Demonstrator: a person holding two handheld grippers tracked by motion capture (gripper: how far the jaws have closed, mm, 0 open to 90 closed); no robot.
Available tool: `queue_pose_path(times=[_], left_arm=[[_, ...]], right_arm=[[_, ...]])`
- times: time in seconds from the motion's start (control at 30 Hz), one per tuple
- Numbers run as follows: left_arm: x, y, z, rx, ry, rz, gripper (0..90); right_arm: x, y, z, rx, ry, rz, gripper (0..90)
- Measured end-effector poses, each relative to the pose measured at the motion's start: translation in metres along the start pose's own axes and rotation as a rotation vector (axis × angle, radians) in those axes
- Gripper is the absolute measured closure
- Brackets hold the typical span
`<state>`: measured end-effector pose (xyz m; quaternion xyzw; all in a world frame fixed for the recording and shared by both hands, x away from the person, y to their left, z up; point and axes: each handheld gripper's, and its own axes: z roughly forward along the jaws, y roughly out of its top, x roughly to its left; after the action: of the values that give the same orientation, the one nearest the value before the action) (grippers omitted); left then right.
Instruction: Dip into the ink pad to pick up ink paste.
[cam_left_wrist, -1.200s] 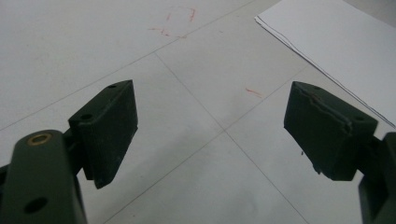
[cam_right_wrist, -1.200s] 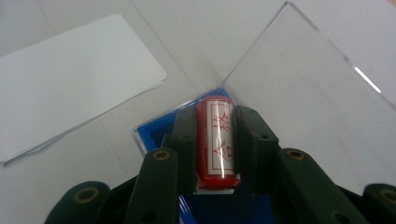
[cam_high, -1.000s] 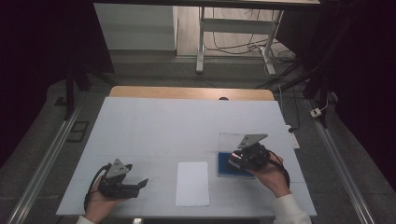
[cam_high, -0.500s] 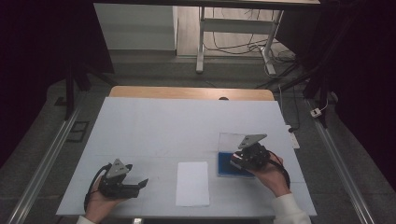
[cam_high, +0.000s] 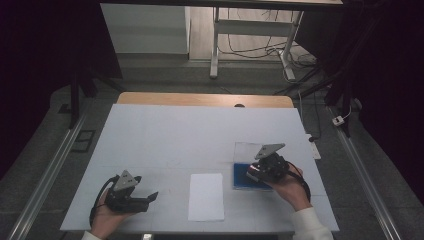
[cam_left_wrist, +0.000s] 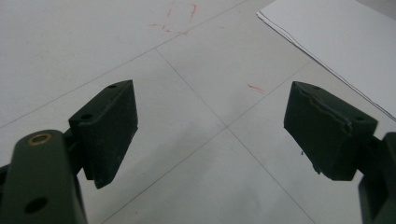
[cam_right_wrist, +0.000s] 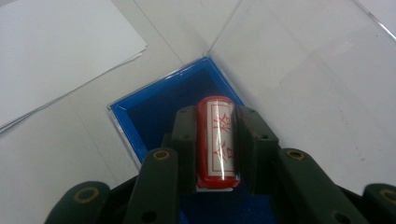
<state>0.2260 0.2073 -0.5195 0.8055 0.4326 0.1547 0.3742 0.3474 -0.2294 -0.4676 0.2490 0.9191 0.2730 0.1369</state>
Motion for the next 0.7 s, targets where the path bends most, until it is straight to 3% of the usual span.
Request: queue_pose_path(times=[0.7], left_arm=[[-0.0002,-0.0001,0.0006,0.009,-0.003,0.002,18.1]], right_arm=[[0.001,0.0044,0.0019,0.045,-0.01,-0.001,70.5]])
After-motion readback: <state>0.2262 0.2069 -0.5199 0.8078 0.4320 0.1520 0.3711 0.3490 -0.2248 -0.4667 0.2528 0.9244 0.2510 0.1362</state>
